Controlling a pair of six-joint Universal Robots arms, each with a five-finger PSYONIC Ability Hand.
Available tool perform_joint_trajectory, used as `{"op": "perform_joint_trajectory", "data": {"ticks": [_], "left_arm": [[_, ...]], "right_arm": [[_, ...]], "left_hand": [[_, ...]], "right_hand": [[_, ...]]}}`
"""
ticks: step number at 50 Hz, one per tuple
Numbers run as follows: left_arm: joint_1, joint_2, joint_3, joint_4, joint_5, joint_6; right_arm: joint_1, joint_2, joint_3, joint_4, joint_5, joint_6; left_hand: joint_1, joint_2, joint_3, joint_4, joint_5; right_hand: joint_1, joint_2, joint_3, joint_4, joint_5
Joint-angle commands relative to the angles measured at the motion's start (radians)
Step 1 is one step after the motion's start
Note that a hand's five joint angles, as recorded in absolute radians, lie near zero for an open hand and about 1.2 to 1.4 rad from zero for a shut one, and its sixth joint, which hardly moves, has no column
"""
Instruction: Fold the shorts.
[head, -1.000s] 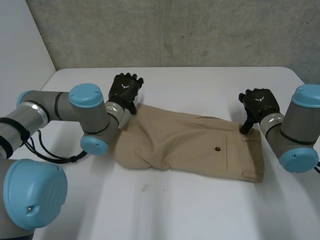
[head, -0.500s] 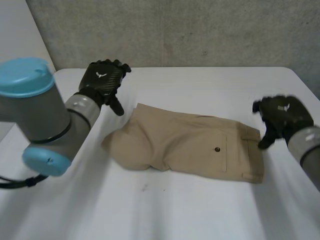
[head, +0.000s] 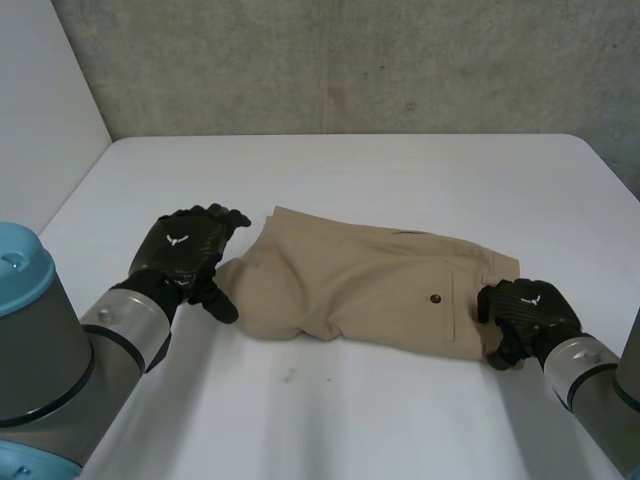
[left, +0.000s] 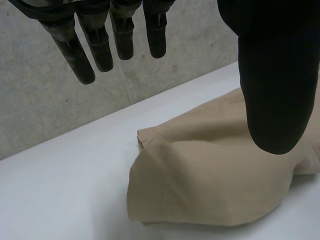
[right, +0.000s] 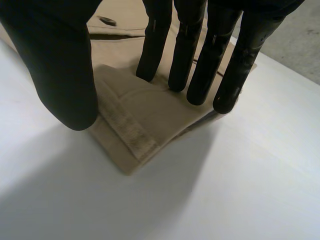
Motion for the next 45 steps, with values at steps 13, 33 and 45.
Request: {"op": "perform_joint_trajectory", "data": {"ticks": [13,33,45], "left_arm": [[0.014,0.019,-0.021,0.017,-0.003,-0.016],[0.023,0.032,-0.031,0.017,-0.001,-0.016],[0.019,0.038,-0.020,0.017,-0.001,-0.016]], "right_arm": [[-0.216,-0.022,-0.024,0.001,-0.027,-0.080],[0.071,-0.122,-0.363,0.263,-0.104,-0.303],[0.494,0.124,-0.446,0.240,-0.189,-0.385]], "left_hand": [[-0.063,-0.037,-0.047,-0.037,-0.023],[-0.066,-0.040,-0.050,-0.040,-0.026],[-0.066,-0.040,-0.050,-0.040,-0.026]], "right_hand": [[0.809,0.685,0.685,0.687,0.717],[0.809,0.685,0.685,0.687,0.717],[0.809,0.685,0.685,0.687,0.717]]}}
